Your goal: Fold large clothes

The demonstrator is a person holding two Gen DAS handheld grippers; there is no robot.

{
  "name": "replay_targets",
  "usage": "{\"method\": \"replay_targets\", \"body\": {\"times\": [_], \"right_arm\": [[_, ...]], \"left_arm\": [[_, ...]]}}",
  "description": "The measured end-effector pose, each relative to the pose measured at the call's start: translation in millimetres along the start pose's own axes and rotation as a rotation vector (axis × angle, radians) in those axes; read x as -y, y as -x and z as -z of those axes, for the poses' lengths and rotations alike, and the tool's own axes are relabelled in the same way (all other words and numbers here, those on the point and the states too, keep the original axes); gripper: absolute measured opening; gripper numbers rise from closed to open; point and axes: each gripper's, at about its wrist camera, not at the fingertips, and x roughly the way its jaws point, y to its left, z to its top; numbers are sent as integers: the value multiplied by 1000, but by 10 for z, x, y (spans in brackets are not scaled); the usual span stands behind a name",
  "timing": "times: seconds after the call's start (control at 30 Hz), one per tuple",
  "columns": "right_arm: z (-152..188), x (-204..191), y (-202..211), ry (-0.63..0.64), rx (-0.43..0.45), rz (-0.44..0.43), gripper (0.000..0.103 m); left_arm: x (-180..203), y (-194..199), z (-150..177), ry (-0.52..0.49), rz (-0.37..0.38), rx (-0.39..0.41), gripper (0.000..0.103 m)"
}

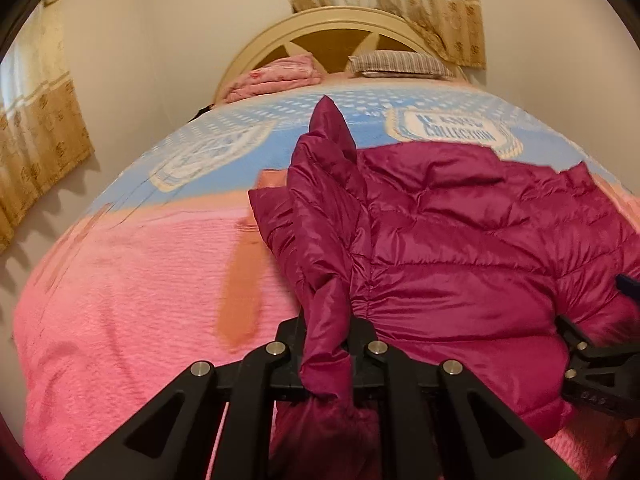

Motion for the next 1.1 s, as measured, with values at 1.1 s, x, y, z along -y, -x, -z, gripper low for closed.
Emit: {"method": "replay_targets", "body": {"times": [1.1], "right_arm": [[365, 1620, 176, -291, -15, 33, 103]], "left_arm": [[1892, 504, -400, -558, -141, 324, 9]]}}
